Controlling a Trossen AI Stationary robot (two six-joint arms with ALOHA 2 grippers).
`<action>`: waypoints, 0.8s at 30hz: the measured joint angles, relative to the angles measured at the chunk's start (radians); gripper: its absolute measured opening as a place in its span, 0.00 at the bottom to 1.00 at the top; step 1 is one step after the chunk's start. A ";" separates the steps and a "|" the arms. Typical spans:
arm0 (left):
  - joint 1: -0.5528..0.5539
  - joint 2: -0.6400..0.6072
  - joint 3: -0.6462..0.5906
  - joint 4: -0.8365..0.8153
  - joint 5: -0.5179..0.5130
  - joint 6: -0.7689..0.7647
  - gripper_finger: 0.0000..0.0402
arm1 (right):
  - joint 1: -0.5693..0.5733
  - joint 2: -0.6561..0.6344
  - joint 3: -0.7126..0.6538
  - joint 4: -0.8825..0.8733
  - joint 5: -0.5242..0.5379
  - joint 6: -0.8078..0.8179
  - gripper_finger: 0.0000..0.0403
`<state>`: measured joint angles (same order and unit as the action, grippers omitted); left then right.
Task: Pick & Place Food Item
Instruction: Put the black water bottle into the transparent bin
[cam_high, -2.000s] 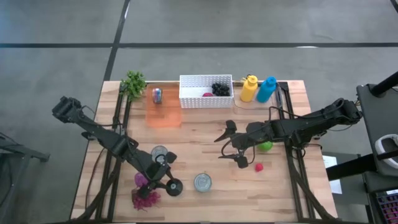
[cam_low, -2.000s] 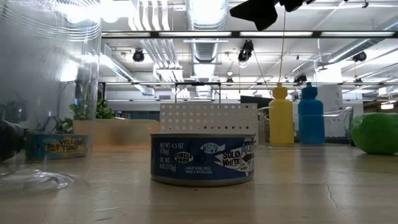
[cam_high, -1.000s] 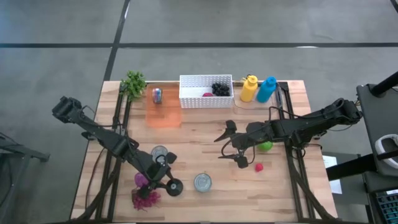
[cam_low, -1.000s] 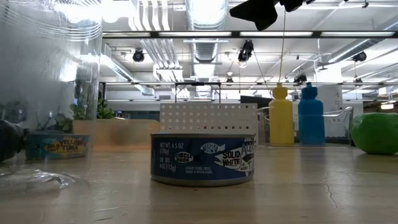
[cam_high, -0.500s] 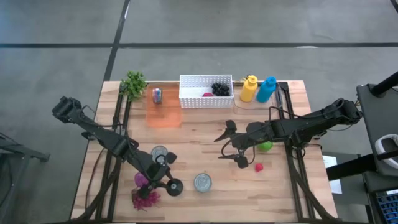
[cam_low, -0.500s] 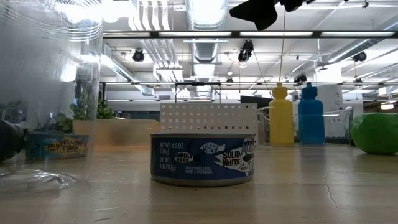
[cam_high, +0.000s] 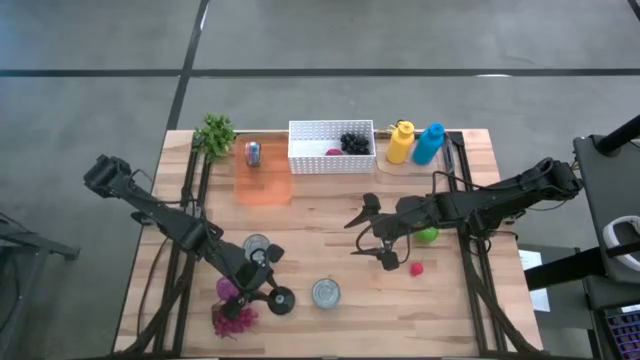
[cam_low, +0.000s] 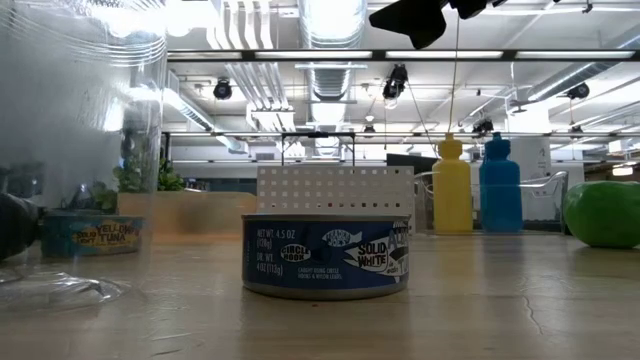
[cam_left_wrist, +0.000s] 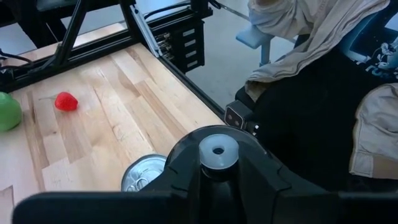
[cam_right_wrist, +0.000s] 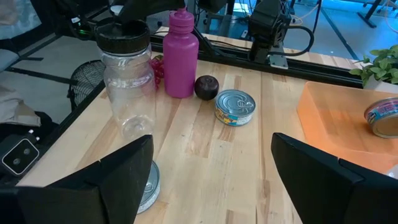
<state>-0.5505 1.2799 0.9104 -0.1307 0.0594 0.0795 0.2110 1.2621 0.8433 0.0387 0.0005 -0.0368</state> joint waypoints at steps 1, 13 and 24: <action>0.000 0.000 0.000 0.000 -0.005 0.000 0.21 | 0.000 0.000 0.000 0.000 0.000 0.000 0.79; 0.000 -0.001 0.006 -0.004 -0.042 -0.001 0.20 | 0.000 0.000 0.000 0.000 0.000 0.000 0.80; 0.000 -0.001 0.001 0.002 -0.052 -0.012 0.21 | 0.000 0.000 0.000 -0.002 0.000 0.000 0.83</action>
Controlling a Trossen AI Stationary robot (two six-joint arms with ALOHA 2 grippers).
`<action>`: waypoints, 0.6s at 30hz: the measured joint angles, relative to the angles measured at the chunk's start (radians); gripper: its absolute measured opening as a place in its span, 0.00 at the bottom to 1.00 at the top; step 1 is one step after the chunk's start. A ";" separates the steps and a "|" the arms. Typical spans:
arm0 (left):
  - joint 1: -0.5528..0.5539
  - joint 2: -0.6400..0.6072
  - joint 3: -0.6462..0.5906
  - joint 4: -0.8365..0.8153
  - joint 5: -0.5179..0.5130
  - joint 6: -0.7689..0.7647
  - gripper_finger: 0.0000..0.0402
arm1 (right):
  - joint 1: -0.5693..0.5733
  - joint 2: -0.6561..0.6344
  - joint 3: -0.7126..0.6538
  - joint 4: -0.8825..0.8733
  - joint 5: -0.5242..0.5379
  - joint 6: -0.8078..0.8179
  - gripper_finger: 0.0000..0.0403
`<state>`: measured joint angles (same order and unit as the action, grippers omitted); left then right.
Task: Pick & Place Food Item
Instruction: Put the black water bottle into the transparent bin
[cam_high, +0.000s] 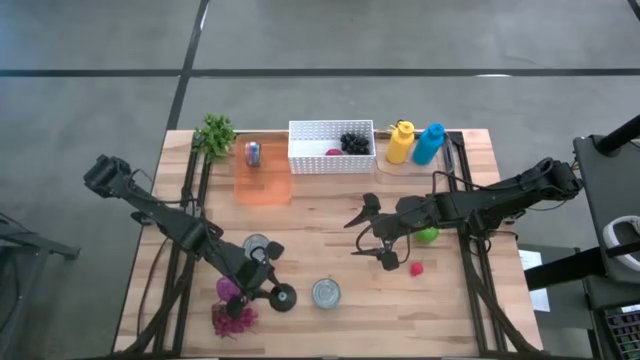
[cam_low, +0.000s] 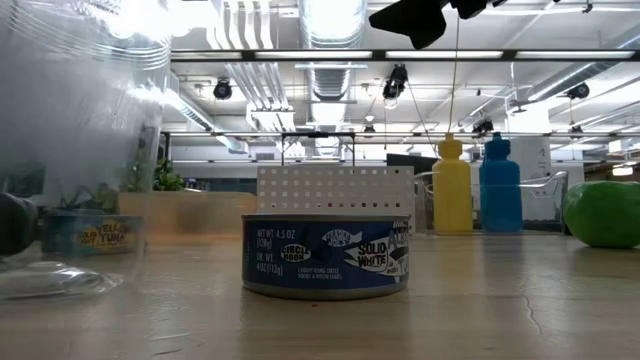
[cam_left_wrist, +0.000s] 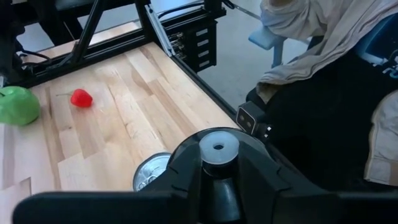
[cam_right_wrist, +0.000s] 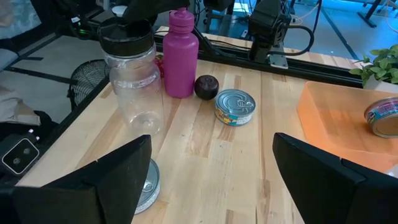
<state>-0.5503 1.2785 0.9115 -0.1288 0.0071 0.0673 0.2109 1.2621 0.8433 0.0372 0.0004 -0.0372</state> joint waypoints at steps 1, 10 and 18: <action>0.000 0.000 0.000 -0.001 0.000 -0.001 0.22 | 0.000 0.000 0.000 0.000 0.000 0.000 0.83; 0.000 0.001 -0.001 0.000 0.000 -0.018 0.28 | 0.000 -0.001 0.000 -0.001 0.000 0.000 0.80; 0.000 0.002 -0.003 -0.003 0.000 -0.018 0.37 | 0.000 -0.001 0.000 -0.001 0.000 0.000 0.78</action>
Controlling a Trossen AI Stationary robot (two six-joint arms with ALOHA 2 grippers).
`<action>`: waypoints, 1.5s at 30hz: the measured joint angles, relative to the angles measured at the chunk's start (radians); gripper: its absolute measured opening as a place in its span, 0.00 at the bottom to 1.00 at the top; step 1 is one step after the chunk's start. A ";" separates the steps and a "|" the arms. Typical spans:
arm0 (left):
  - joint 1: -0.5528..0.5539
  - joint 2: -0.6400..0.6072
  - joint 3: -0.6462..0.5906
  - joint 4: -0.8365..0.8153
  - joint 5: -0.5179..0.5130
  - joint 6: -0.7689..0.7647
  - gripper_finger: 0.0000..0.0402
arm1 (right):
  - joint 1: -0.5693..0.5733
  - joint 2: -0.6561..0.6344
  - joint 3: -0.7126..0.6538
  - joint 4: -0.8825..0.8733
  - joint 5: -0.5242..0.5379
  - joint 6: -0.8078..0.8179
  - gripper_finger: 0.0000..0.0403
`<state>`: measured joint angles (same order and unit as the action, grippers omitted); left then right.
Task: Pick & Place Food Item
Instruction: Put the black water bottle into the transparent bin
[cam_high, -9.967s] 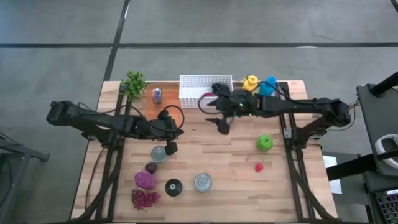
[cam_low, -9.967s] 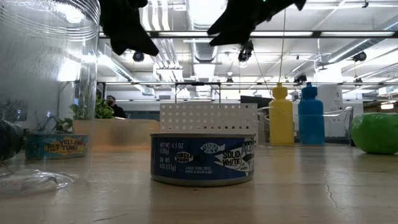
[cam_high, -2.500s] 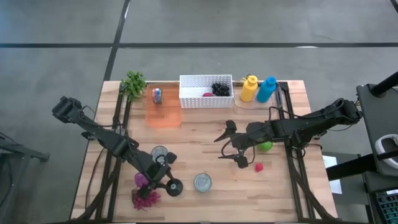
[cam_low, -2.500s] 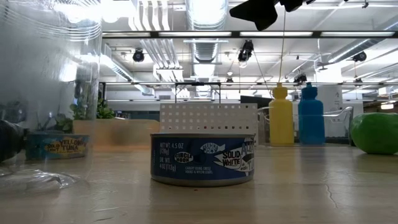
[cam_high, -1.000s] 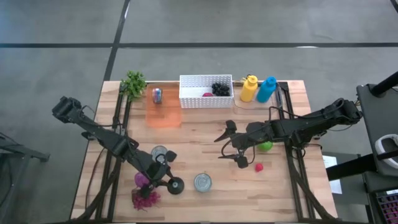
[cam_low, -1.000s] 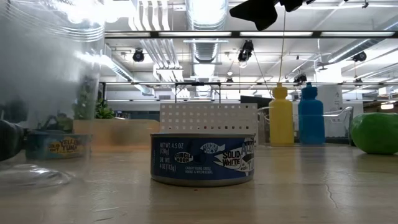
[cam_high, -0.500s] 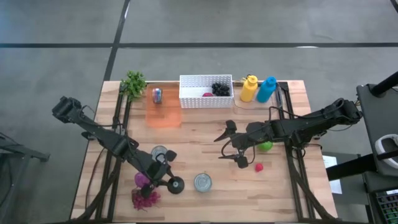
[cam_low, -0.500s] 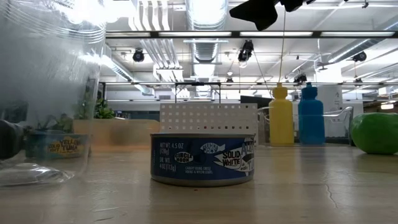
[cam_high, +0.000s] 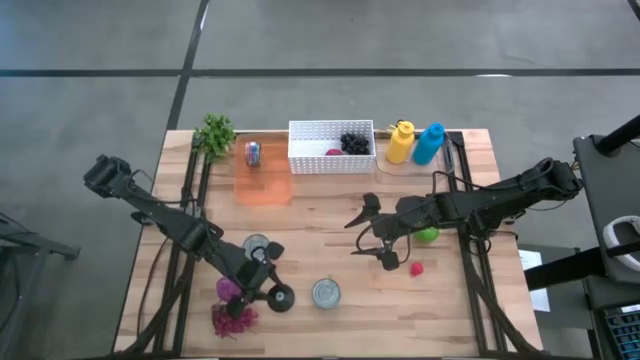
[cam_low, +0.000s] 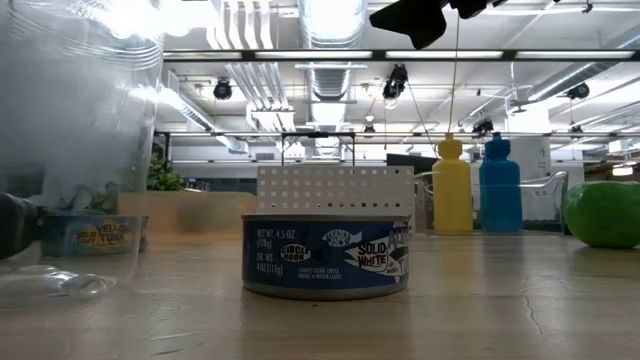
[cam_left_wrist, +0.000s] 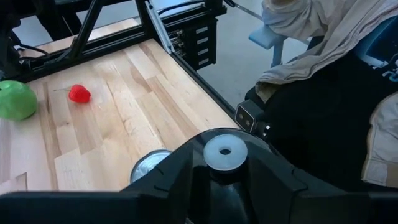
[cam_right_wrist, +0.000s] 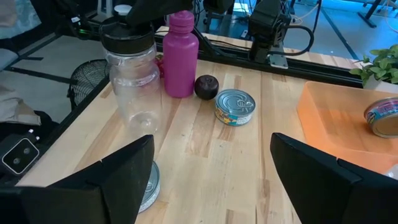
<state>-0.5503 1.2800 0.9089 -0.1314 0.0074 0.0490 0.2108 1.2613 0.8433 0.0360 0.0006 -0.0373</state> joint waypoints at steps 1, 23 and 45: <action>0.000 0.000 0.001 0.000 0.000 0.000 0.38 | 0.000 0.000 0.000 0.000 0.000 0.000 0.79; -0.001 0.032 0.002 0.032 0.015 -0.008 0.39 | 0.000 0.000 0.000 -0.002 0.001 0.000 0.84; -0.001 0.031 0.002 0.030 0.016 0.004 0.18 | 0.000 0.000 0.000 -0.002 0.001 0.004 0.81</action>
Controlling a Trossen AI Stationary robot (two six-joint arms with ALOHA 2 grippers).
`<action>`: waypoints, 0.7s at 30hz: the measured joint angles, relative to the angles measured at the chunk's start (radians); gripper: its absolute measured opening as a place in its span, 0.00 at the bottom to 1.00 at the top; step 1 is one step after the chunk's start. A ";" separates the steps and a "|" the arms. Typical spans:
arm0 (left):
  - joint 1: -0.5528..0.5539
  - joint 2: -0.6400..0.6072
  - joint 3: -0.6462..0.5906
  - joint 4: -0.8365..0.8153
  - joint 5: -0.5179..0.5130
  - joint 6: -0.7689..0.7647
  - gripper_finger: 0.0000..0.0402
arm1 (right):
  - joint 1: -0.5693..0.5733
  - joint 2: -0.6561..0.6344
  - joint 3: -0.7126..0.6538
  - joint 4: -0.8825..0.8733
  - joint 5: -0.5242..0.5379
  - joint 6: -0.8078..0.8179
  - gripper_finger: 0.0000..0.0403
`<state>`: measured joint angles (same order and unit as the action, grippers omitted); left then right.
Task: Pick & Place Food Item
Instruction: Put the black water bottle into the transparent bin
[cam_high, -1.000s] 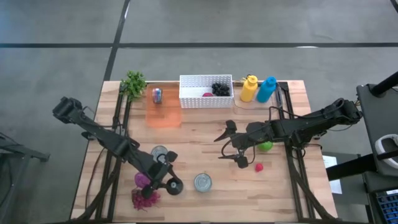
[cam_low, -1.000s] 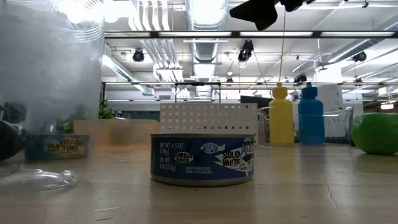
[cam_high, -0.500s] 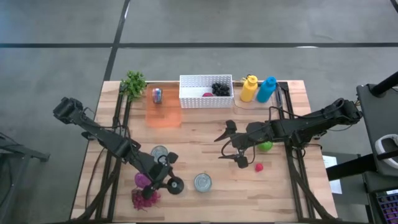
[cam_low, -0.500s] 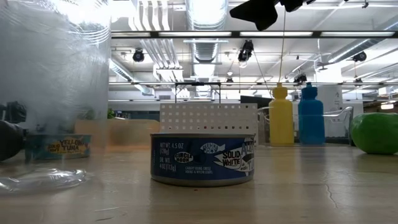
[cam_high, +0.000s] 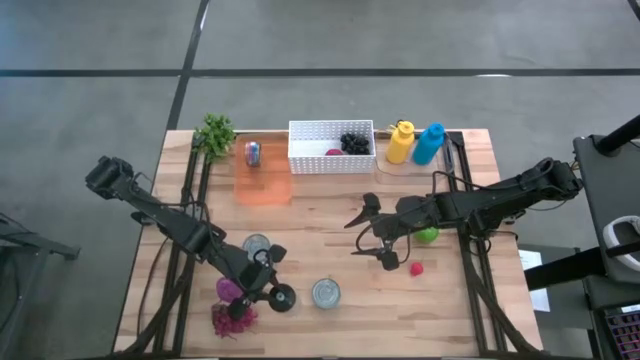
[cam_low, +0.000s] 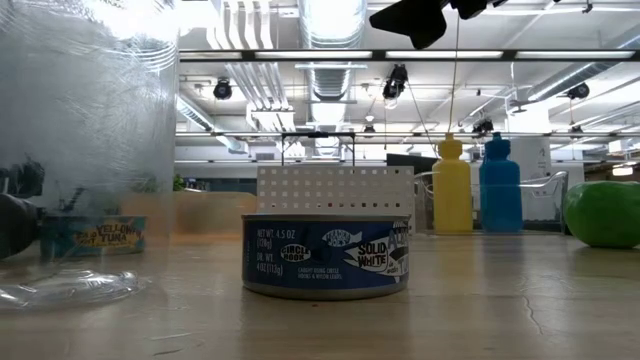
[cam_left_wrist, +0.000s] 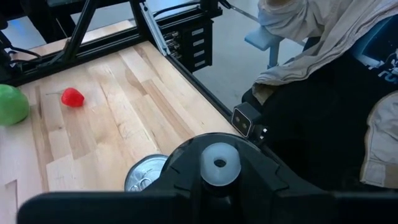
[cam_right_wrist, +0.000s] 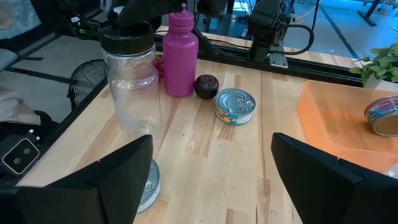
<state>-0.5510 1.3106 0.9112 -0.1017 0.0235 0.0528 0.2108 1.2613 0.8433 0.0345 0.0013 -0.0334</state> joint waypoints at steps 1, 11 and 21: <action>0.000 0.000 0.000 0.000 0.000 0.000 0.18 | 0.000 0.000 0.000 0.000 0.000 0.000 0.82; 0.001 -0.018 0.005 -0.008 -0.006 0.000 0.18 | 0.000 -0.011 0.000 -0.001 0.000 -0.004 0.84; 0.064 -0.078 0.005 -0.016 -0.012 0.000 0.18 | 0.000 -0.103 0.000 -0.071 0.000 -0.003 0.80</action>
<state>-0.4868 1.2323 0.9161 -0.1173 0.0113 0.0528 0.2108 1.1581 0.8433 -0.0368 0.0009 -0.0369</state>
